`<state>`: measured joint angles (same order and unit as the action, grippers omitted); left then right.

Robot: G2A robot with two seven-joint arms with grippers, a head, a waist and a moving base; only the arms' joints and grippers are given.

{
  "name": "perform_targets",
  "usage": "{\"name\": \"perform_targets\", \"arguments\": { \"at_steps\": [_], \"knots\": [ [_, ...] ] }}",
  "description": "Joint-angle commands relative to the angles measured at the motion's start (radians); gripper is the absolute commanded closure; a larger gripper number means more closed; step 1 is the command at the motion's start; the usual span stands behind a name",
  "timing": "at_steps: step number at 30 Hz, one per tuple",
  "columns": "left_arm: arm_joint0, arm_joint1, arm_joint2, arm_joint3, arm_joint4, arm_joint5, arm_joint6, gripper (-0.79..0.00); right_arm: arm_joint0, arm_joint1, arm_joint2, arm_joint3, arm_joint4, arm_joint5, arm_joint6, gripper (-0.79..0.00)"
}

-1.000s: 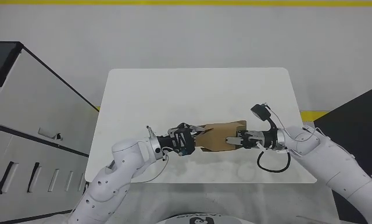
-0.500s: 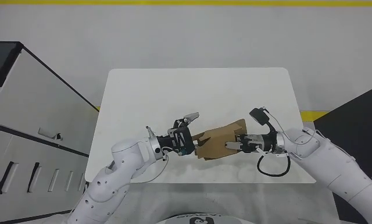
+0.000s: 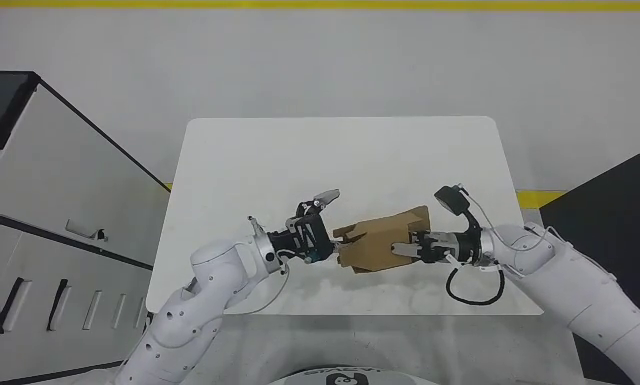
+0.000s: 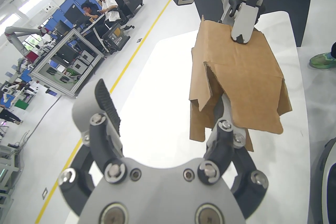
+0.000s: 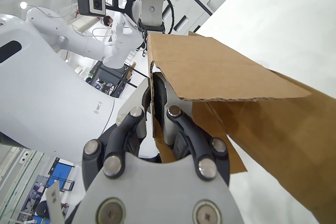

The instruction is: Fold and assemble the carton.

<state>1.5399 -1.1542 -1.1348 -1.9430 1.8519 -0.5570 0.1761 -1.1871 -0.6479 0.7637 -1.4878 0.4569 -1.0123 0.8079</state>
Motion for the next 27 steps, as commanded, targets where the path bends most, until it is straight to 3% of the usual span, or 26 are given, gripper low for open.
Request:
{"name": "perform_targets", "arguments": {
  "at_steps": [1, 6, 27],
  "knots": [
    [-0.003, 0.0, 0.002, 0.003, -0.006, 0.003, -0.003, -0.539, -0.004, 0.0, 0.005, -0.004, 0.001, 0.0, 0.0, 0.0],
    [-0.013, 0.001, 0.006, 0.005, -0.013, 0.017, -0.01, -0.468, -0.012, 0.002, 0.015, -0.004, -0.004, 0.0, 0.0, 0.0],
    [-0.041, 0.006, 0.026, 0.009, -0.025, 0.025, -0.011, -0.496, 0.022, 0.013, -0.051, -0.003, -0.059, 0.0, 0.0, 0.0]
  ]
}}
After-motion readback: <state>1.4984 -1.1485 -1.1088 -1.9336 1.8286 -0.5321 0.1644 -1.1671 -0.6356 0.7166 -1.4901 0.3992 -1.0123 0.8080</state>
